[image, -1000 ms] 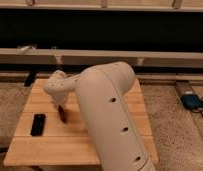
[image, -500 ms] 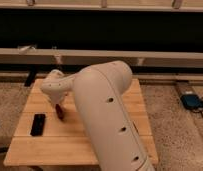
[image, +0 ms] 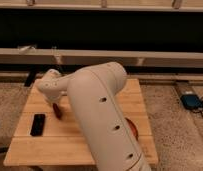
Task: Drag the pepper across the table
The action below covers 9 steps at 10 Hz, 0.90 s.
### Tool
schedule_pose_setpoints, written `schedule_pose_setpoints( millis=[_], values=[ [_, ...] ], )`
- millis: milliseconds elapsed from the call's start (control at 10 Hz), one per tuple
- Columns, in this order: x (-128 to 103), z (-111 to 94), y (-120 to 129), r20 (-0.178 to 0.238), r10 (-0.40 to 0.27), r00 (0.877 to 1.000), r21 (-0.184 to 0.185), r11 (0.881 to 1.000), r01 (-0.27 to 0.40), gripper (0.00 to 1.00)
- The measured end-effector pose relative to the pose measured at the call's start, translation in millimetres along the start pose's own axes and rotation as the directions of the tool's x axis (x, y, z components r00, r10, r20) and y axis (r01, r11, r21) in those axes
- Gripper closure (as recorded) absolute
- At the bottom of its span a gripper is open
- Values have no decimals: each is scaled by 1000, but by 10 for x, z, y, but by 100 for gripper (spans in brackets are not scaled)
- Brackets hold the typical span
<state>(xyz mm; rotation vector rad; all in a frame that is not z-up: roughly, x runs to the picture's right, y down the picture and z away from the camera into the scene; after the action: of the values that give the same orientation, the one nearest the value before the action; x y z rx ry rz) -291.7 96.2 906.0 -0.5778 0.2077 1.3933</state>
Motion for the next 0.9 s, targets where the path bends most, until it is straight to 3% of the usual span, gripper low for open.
schedule_pose_setpoints(
  millis=[900],
  values=[
    [-289, 50, 389, 37, -72, 997, -36, 997, 73, 100]
  ],
)
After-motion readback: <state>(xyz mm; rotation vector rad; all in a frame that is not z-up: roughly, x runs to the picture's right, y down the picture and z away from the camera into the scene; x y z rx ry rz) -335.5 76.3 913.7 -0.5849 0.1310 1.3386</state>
